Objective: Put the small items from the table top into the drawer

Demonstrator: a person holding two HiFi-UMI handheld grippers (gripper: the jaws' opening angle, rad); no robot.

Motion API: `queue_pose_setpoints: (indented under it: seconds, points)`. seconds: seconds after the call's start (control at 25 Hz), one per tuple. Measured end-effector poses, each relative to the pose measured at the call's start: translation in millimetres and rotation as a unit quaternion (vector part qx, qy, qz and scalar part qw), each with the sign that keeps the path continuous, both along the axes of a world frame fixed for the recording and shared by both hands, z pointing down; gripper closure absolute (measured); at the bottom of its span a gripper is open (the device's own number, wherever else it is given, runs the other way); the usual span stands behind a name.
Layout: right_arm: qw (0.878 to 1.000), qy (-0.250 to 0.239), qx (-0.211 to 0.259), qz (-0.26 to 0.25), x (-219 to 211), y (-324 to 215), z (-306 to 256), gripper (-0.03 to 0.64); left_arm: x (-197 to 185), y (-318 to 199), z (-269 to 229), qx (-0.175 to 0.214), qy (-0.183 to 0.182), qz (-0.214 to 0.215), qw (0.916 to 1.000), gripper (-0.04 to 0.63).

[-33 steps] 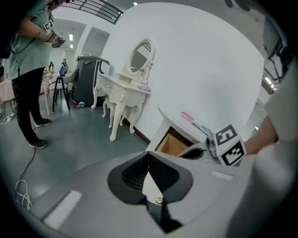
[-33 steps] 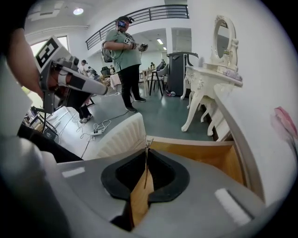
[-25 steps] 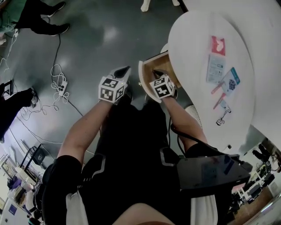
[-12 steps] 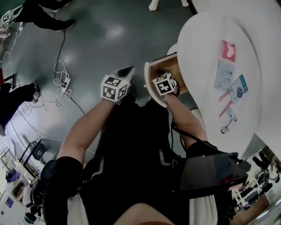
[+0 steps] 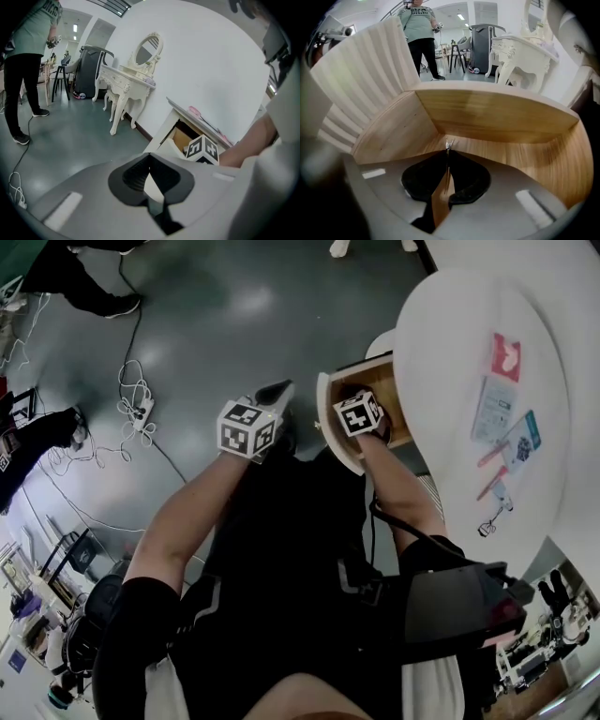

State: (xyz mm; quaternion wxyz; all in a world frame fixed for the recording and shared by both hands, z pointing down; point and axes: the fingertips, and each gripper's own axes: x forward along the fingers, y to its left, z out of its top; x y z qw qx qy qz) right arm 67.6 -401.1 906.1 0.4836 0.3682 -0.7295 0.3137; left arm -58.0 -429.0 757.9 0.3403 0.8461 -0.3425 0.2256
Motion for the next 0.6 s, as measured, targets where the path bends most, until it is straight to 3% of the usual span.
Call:
queue_pose_setpoints:
  seconds: [0.6]
  points:
    - [1.000, -0.009, -0.003, 0.010, -5.5, 1.5, 6.4, 0.561, -9.5, 9.7, -7.8, 0.008, 0.017, -0.017, 0.9997, 0.595]
